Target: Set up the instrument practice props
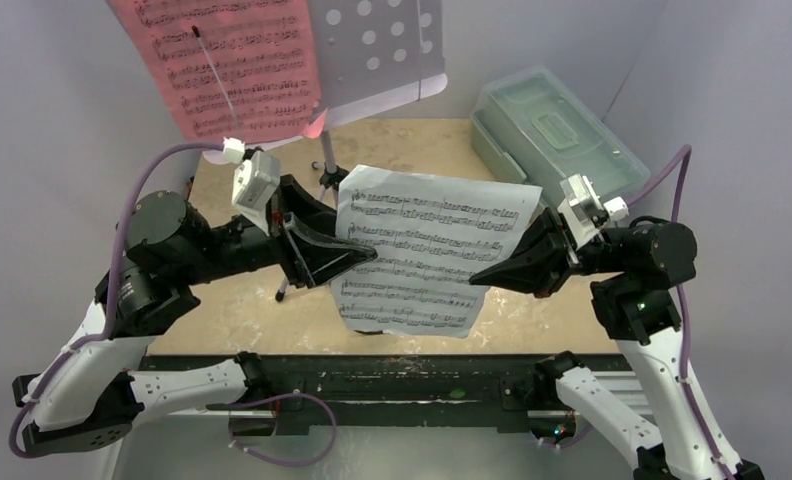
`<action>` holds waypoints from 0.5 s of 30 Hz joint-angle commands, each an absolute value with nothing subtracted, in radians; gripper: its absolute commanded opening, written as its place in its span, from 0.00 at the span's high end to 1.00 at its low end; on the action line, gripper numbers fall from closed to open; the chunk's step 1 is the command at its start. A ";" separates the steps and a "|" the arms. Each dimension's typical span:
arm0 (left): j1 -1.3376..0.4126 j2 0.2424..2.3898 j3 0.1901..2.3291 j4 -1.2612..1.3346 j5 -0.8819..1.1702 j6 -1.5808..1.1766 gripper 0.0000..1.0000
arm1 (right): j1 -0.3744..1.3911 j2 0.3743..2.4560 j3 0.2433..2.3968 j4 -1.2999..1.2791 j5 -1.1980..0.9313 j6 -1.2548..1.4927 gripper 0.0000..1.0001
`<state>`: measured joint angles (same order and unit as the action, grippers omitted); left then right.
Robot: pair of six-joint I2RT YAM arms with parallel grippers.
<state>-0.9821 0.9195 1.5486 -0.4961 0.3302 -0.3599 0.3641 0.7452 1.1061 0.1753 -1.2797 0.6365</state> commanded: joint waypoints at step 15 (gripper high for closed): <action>-0.980 1.001 1.825 -0.345 -0.402 0.022 1.00 | 0.363 0.984 1.368 0.164 -0.556 0.793 0.22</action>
